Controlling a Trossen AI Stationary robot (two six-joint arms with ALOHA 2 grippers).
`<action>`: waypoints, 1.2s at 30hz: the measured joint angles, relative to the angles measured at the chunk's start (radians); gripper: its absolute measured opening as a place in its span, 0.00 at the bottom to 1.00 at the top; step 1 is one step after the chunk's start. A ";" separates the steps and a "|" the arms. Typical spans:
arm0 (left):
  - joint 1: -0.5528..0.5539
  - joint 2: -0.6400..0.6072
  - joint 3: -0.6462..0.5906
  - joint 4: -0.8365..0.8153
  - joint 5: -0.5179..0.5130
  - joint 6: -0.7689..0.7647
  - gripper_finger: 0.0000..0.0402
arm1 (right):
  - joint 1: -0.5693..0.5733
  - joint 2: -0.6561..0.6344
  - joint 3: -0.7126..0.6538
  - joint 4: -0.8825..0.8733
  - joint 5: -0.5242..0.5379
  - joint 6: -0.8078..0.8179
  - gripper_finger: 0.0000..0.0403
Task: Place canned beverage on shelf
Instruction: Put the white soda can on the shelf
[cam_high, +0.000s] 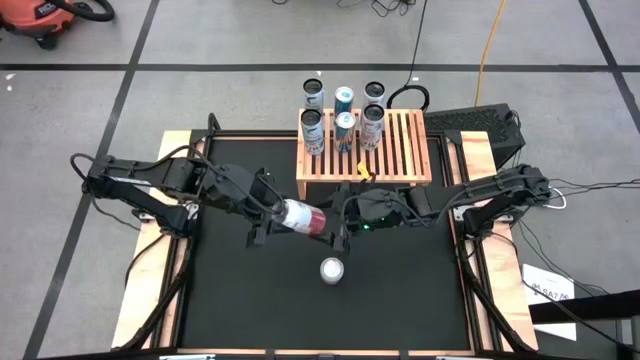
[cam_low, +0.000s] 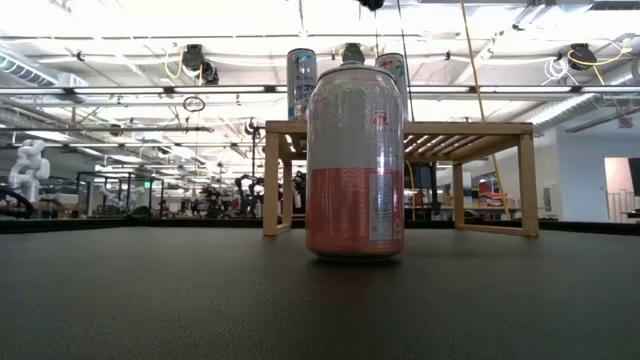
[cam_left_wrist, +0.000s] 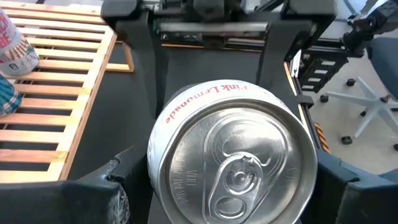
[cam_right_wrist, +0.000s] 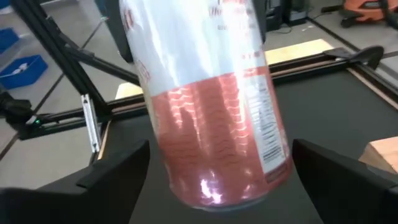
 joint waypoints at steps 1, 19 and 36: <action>0.001 0.000 0.000 0.004 0.003 0.000 0.69 | -0.005 0.002 0.000 0.000 -0.013 -0.004 0.94; 0.005 0.013 0.000 0.080 0.026 -0.011 0.69 | -0.023 0.010 -0.001 -0.002 -0.073 -0.007 0.70; 0.004 -0.076 -0.005 0.155 -0.225 -0.009 0.97 | -0.024 -0.069 -0.009 0.162 0.042 -0.032 0.70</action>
